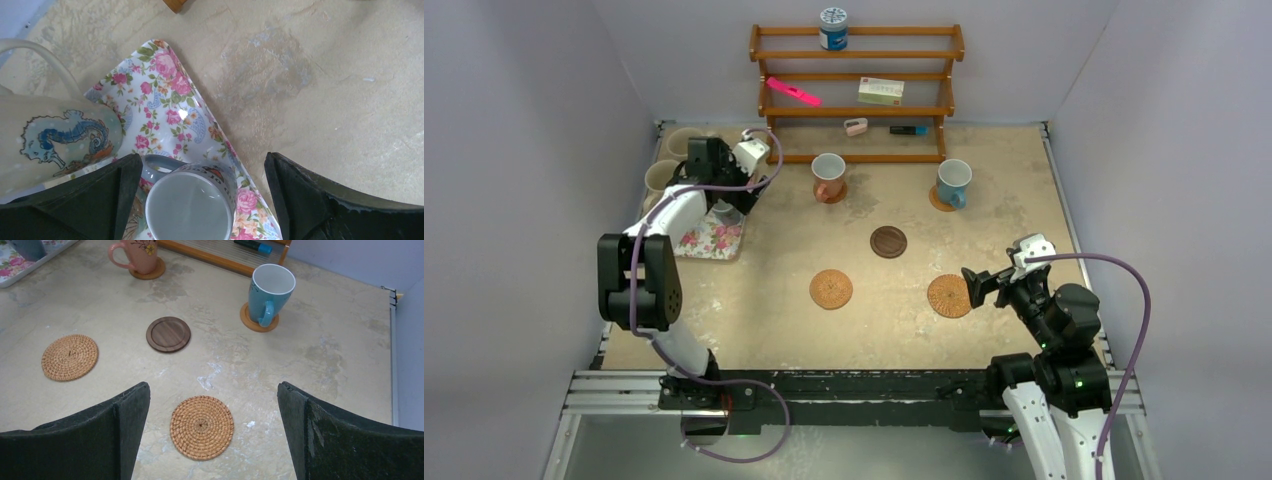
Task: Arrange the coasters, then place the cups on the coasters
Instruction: Pick up the cup from the tray.
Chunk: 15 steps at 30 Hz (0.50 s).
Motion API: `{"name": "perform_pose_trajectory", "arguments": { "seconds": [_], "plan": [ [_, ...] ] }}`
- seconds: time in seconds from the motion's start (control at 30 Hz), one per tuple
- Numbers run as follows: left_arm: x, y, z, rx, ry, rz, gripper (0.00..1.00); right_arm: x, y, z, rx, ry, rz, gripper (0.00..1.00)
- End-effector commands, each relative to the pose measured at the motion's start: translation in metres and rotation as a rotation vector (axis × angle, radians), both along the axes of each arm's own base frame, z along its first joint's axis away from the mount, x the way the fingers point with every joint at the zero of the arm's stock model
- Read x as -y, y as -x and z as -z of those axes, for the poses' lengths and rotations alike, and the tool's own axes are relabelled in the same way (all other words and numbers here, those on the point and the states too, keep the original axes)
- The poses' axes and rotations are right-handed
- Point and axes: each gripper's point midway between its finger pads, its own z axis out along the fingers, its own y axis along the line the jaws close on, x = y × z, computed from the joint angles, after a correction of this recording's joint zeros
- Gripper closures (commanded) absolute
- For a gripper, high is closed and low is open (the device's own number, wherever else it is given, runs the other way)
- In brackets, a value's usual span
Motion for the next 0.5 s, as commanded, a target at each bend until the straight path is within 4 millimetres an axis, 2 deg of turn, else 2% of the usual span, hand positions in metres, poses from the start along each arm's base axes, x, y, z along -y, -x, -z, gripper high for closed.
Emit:
{"name": "perform_pose_trajectory", "arguments": {
  "seconds": [0.0, 0.2, 0.27, 0.47],
  "plan": [
    [-0.004, -0.006, -0.001, -0.034, -0.023, 0.053, 0.0, -0.001, 0.0, -0.004, 0.023, 0.007, -0.012, 0.01],
    [-0.004, -0.009, 0.014, -0.105, -0.02, 0.085, 0.0, -0.001, 0.0, -0.004, 0.024, 0.007, -0.012, 0.01],
    [-0.012, -0.009, 0.017, -0.129, -0.007, 0.079, 0.0, -0.001, 0.0, -0.004, 0.022, 0.007, -0.012, 0.01],
    [-0.015, -0.007, 0.026, -0.184, 0.016, 0.102, 0.0, -0.001, 0.0, -0.004, 0.023, 0.008, -0.012, 0.01]
  ]
}}
